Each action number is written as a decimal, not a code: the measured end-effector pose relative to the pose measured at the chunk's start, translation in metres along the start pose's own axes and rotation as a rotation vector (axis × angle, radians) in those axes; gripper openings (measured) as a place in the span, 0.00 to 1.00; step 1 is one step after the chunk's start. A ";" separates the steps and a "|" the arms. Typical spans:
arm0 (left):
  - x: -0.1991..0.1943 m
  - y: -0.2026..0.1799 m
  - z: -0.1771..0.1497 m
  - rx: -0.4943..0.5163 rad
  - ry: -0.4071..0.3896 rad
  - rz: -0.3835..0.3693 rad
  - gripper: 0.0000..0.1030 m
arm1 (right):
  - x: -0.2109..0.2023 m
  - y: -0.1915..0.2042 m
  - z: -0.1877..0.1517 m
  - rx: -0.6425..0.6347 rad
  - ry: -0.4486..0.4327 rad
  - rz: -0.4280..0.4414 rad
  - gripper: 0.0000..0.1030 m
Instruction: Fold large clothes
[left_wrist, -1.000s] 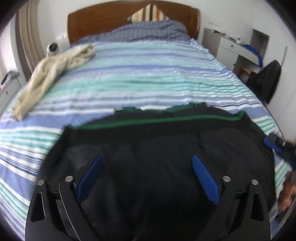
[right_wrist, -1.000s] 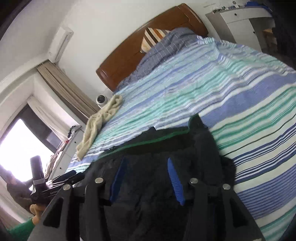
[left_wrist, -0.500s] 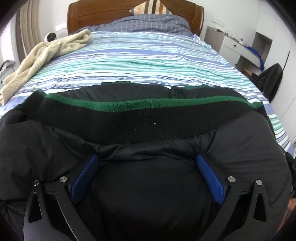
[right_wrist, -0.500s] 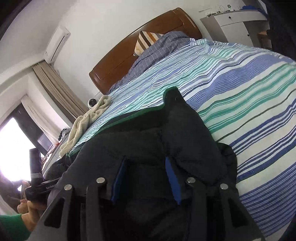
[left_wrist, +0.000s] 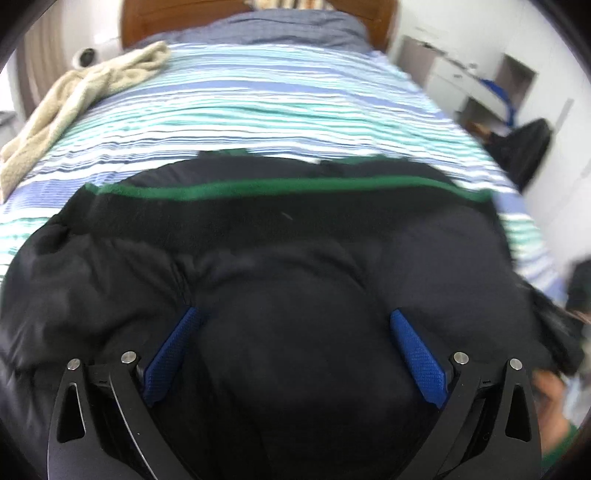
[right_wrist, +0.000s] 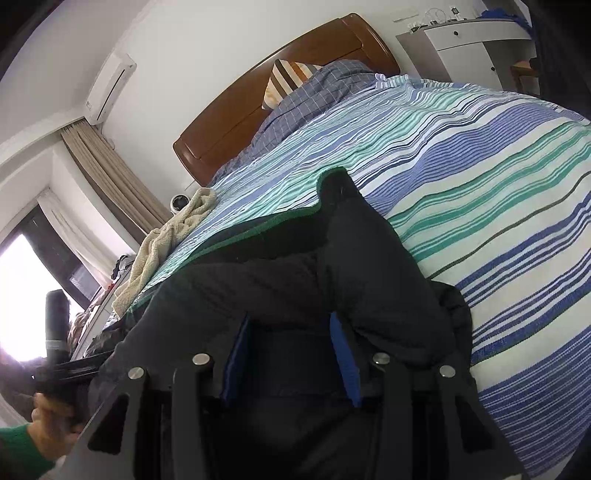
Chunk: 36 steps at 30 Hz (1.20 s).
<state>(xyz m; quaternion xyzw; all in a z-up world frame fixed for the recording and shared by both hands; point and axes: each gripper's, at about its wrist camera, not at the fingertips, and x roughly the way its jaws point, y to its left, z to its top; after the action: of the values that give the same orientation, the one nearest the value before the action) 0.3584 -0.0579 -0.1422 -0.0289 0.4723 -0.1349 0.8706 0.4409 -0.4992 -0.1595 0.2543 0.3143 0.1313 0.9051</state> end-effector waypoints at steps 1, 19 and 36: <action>-0.006 -0.002 -0.004 0.022 -0.006 -0.012 0.99 | 0.000 -0.001 0.000 0.002 0.000 0.002 0.42; -0.015 -0.011 -0.047 0.196 -0.024 0.000 0.99 | -0.003 -0.003 -0.001 0.005 -0.007 0.010 0.42; -0.018 -0.020 -0.079 0.233 -0.054 0.006 0.99 | -0.003 -0.006 0.000 0.006 -0.011 0.017 0.42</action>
<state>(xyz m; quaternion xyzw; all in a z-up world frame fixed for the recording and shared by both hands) 0.2798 -0.0667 -0.1675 0.0705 0.4298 -0.1854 0.8809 0.4389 -0.5053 -0.1609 0.2606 0.3076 0.1368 0.9049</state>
